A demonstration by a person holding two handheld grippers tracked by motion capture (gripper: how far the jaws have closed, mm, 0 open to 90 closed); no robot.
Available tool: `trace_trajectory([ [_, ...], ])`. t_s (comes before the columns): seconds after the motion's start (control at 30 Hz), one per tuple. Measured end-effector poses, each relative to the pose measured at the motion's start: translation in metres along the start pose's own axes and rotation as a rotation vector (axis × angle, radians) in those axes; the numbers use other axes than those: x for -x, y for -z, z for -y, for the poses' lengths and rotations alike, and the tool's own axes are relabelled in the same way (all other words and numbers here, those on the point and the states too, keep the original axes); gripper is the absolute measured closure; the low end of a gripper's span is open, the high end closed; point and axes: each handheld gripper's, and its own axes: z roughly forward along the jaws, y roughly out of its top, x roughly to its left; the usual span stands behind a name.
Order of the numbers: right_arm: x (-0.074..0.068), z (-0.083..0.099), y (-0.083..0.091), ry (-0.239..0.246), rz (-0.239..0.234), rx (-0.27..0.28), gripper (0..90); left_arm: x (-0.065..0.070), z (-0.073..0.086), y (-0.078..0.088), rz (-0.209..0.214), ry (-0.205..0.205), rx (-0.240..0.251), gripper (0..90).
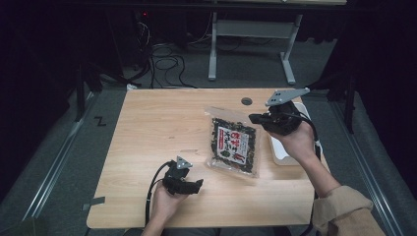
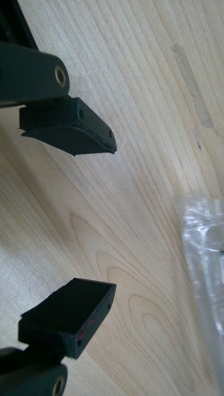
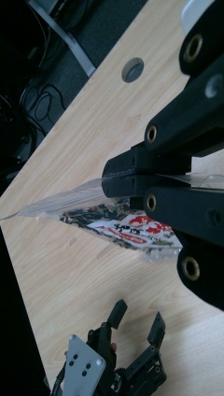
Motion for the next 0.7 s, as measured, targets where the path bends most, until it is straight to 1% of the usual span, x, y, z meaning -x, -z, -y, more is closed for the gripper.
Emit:
trace_trajectory([
  [0.17, 0.002, -0.012, 0.01, 0.012, 0.03, 0.011, 90.0, 0.001, 0.0, 0.0, -0.005, -0.001, -0.003, 27.6],
  [0.23, 0.004, -0.016, 0.014, 0.002, 0.038, 0.018, 90.0, 0.001, 0.0, 0.0, -0.004, -0.001, -0.002, 27.6],
  [0.27, 0.005, -0.017, 0.016, 0.004, 0.044, 0.022, 90.0, 0.001, 0.0, 0.0, -0.005, 0.0, -0.002, 27.6],
  [0.4, 0.01, -0.021, 0.027, -0.003, 0.065, 0.04, 90.0, 0.0, 0.0, -0.001, -0.009, -0.002, -0.009, 27.7],
  [0.43, 0.01, -0.021, 0.027, -0.003, 0.065, 0.04, 90.0, 0.001, 0.0, -0.001, -0.01, -0.003, -0.009, 27.7],
  [0.63, 0.016, -0.023, 0.039, -0.024, 0.082, 0.066, 90.0, 0.001, 0.0, -0.001, -0.011, -0.002, -0.01, 27.8],
  [0.7, 0.018, -0.024, 0.042, -0.025, 0.089, 0.075, 90.0, 0.001, 0.0, -0.002, -0.013, -0.003, -0.012, 27.8],
])
